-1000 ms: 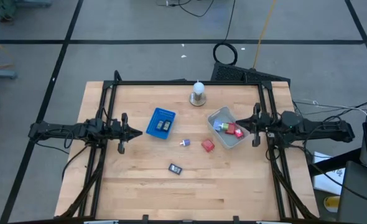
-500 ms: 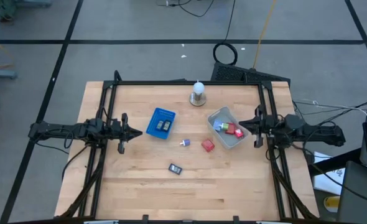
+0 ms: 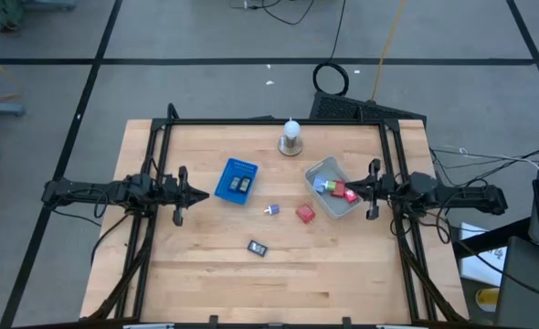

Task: Pick & Place Office items
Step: Put the dark blue timer into the blue bin

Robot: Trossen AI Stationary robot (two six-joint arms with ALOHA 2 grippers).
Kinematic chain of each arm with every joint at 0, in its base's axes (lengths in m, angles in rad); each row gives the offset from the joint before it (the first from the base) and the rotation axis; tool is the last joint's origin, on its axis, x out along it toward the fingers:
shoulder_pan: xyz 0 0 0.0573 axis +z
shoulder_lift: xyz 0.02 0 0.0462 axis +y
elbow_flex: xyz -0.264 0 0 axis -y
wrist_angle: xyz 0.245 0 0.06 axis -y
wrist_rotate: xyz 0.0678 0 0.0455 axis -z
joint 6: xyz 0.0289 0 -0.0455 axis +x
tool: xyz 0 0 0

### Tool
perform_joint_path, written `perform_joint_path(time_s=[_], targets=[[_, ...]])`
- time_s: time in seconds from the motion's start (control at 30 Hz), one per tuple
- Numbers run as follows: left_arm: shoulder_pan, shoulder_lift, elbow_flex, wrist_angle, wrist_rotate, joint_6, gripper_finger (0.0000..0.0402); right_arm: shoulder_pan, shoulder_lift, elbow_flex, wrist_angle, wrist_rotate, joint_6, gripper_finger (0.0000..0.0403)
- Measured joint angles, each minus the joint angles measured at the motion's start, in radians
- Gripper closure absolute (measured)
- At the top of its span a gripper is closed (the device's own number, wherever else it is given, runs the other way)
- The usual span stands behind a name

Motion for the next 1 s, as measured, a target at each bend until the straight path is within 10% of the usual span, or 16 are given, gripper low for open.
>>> perform_joint_path(time_s=[1.0], targets=[[0.0, 0.001, 0.003, 0.031, -0.02, -0.137, 0.0381, 0.0, 0.0, -0.007, -0.004, 0.0, 0.021, 0.0403]])
